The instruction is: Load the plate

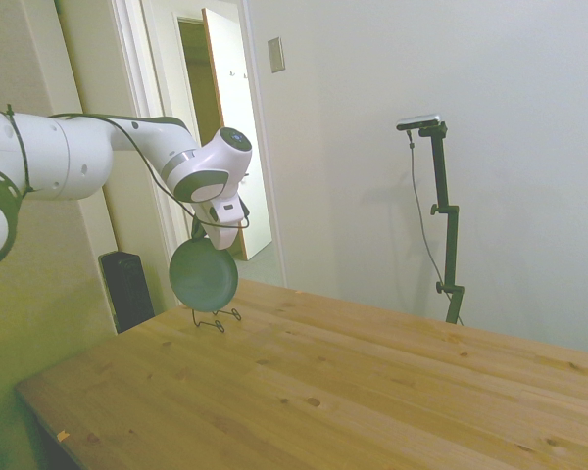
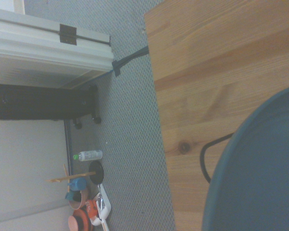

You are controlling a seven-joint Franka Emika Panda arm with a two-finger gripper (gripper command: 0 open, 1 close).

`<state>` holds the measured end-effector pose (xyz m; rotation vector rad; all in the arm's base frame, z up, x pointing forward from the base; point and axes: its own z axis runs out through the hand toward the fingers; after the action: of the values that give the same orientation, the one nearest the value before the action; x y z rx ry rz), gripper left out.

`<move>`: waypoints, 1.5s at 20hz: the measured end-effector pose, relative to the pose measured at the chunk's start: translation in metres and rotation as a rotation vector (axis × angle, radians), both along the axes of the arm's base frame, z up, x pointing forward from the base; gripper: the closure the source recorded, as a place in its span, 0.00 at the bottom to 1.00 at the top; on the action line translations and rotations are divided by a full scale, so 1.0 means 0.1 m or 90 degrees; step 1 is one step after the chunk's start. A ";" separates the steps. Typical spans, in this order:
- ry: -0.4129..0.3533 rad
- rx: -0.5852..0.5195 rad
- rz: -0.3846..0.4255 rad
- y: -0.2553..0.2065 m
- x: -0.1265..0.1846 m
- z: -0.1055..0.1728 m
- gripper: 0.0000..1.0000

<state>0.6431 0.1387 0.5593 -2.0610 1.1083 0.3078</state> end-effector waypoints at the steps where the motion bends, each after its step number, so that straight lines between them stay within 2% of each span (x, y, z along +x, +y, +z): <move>1: 0.000 0.003 0.004 0.05 0.03 -0.02 1.00; 8: 0.006 0.024 0.022 0.25 0.09 -0.18 1.00; 20: 0.027 0.037 0.017 0.36 0.40 -0.61 1.00; 26: 0.026 0.037 0.012 0.49 0.44 -0.67 1.00; 30: 0.023 0.041 0.014 0.62 0.43 -0.60 1.00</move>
<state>0.6859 0.2008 0.4995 -2.0200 1.0836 0.3883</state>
